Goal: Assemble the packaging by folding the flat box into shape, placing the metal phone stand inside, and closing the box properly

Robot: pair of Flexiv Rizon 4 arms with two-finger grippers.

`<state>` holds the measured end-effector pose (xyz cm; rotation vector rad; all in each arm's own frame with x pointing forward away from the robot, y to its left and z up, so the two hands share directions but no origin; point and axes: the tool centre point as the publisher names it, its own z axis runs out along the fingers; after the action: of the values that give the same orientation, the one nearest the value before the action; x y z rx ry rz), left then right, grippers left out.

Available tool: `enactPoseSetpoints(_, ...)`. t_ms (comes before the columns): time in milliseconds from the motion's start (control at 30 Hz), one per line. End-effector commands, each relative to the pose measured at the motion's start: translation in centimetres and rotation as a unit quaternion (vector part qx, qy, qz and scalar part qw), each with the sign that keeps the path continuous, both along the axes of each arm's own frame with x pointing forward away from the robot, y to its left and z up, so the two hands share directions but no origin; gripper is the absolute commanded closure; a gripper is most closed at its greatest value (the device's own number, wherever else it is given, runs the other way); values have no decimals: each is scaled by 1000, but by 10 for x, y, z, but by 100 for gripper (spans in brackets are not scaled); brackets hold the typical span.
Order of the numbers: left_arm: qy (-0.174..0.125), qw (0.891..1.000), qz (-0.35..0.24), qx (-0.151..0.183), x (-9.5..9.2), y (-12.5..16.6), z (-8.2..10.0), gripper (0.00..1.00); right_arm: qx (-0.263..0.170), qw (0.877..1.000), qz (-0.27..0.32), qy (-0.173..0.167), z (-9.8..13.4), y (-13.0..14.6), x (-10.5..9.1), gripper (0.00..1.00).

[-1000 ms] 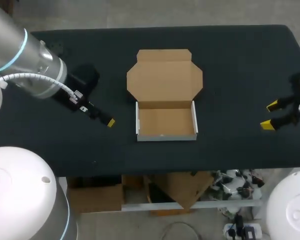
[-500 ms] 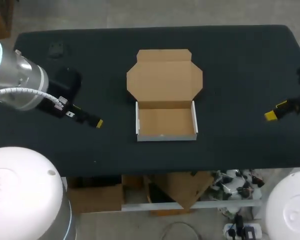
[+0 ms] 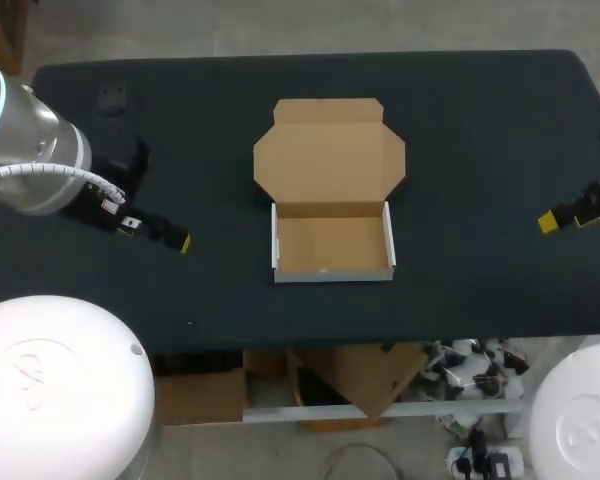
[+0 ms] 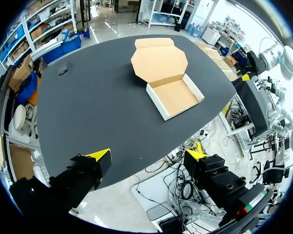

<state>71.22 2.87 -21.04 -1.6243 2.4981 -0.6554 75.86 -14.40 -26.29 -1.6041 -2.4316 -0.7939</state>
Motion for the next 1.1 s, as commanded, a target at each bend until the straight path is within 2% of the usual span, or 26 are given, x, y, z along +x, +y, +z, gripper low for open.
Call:
enactPoseSetpoints(33,23,999,21,33,1,-2,16,0,-36,999,-25,3,8,1,-4,0)
enactPoseSetpoints(300,32,997,47,51,0,-1,30,0,-61,995,-71,28,6,-8,-3,0)
enactPoseSetpoints(533,35,996,58,56,-1,-1,36,0,-61,993,-94,42,8,-14,-2,0)
enactPoseSetpoints(967,40,994,75,68,-5,-1,41,0,-67,990,-118,50,10,-18,-1,0)
enactPoseSetpoints(1100,45,993,84,68,-4,0,39,0,-76,985,-141,62,9,-19,1,0)
